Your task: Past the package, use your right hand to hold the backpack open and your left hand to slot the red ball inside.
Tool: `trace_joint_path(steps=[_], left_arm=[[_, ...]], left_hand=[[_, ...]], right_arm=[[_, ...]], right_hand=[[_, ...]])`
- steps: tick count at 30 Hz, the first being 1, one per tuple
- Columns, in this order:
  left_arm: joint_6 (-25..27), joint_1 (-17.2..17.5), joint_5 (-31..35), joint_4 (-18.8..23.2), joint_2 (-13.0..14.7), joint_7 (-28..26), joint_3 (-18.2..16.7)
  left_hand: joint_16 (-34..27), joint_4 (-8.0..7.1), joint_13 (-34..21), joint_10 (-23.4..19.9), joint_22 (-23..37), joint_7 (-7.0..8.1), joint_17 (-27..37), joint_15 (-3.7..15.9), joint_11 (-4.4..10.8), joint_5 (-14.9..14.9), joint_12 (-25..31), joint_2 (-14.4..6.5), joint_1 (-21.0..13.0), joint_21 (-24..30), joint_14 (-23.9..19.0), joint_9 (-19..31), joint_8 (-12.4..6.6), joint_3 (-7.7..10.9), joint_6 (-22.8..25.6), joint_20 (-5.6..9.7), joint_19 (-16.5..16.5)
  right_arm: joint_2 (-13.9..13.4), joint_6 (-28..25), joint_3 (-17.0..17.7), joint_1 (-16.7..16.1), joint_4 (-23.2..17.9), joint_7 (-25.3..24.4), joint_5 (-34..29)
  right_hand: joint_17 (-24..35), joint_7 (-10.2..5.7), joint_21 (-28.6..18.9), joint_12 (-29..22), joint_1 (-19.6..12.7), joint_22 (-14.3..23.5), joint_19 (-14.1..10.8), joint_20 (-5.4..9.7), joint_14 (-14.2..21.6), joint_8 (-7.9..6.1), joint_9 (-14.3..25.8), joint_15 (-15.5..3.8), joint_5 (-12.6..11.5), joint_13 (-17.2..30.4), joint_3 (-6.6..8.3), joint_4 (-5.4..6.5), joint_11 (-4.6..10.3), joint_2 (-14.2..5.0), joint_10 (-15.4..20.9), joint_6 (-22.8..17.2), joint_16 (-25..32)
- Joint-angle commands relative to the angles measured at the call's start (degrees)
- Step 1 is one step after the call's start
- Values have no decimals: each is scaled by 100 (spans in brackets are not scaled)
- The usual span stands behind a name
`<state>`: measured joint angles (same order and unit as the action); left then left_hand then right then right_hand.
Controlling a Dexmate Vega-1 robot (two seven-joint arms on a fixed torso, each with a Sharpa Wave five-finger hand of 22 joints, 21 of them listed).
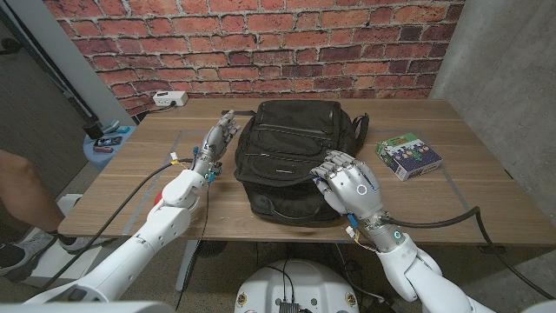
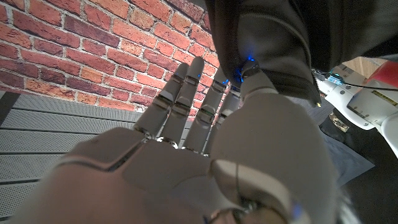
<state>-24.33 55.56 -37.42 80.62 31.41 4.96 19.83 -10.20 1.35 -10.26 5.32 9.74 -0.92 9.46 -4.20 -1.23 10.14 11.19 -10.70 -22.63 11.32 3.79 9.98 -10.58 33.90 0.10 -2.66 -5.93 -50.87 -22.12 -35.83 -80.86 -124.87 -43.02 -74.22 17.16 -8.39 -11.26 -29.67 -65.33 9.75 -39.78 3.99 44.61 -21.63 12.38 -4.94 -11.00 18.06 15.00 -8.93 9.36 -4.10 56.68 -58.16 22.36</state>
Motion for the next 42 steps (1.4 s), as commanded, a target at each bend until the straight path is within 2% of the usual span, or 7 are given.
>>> trace_joint_path(steps=[1,20,26,28,29,34,42], left_arm=[[16,38,-56,-5,-12,-41,-27],[282,81,-94,307,238,-42,-105],[308,87,-76,348,193,-106,-77],[317,99,-68,380,198,-118,-74],[329,107,-64,408,213,-124,-77],[390,197,17,620,332,-267,-133],[654,387,61,1019,641,-375,-225]], left_hand=[[7,29,-14,31,30,7,28,-23,-36,25,1,-3,-85,-14,11,25,12,6,-4,-21,15],[-2,180,-11,-186,25,-86,12,-59,-165,66,74,49,-211,-1,-30,22,-29,58,136,-90,-20],[-65,418,-15,-548,23,-273,8,-74,-228,118,153,90,-403,67,-367,24,-84,112,461,-176,-286],[-69,499,-18,-607,34,-273,10,-61,-216,131,143,95,-469,95,-483,25,-64,118,493,-411,-396],[-75,514,-18,-645,37,-272,10,-68,-210,134,152,96,-483,99,-519,26,-67,118,515,-434,-415],[-98,577,-25,-743,49,-301,22,-274,-259,150,161,95,-538,102,-691,29,-58,112,565,-461,-456],[-79,701,-40,-972,58,-322,22,-200,-283,208,202,102,-675,113,-826,30,-101,148,792,-452,-540]], right_arm=[[-22,285,226,305,-49,99,207],[105,513,370,527,18,93,479],[112,628,383,579,72,96,597],[125,675,392,596,88,85,672],[107,734,410,600,87,84,754],[51,804,478,642,99,176,848],[45,960,586,757,124,258,1094]], right_hand=[[20,0,-19,-38,-39,17,-33,736,62,-38,31,-881,6,21,-35,2,18,-81,54,-38,3],[34,37,-18,-90,-125,19,-14,739,155,-61,31,-884,20,48,-74,-4,0,-115,177,-105,-20],[49,52,-17,-94,-164,20,-5,739,203,-83,28,-885,19,18,-90,-10,19,-118,247,-171,-18],[49,51,-17,-93,-171,20,-4,739,207,-82,27,-885,19,12,-93,-12,28,-117,258,-173,-21],[49,56,-17,-91,-177,20,-4,739,213,-82,26,-885,19,6,-97,-13,37,-116,263,-174,-23],[55,59,-17,-85,-194,20,1,740,227,-79,24,-886,16,2,-107,-16,47,-111,261,-173,-26],[83,49,-14,-102,-241,22,22,743,284,-75,20,-886,6,35,-136,-15,105,-108,278,-188,-21]])
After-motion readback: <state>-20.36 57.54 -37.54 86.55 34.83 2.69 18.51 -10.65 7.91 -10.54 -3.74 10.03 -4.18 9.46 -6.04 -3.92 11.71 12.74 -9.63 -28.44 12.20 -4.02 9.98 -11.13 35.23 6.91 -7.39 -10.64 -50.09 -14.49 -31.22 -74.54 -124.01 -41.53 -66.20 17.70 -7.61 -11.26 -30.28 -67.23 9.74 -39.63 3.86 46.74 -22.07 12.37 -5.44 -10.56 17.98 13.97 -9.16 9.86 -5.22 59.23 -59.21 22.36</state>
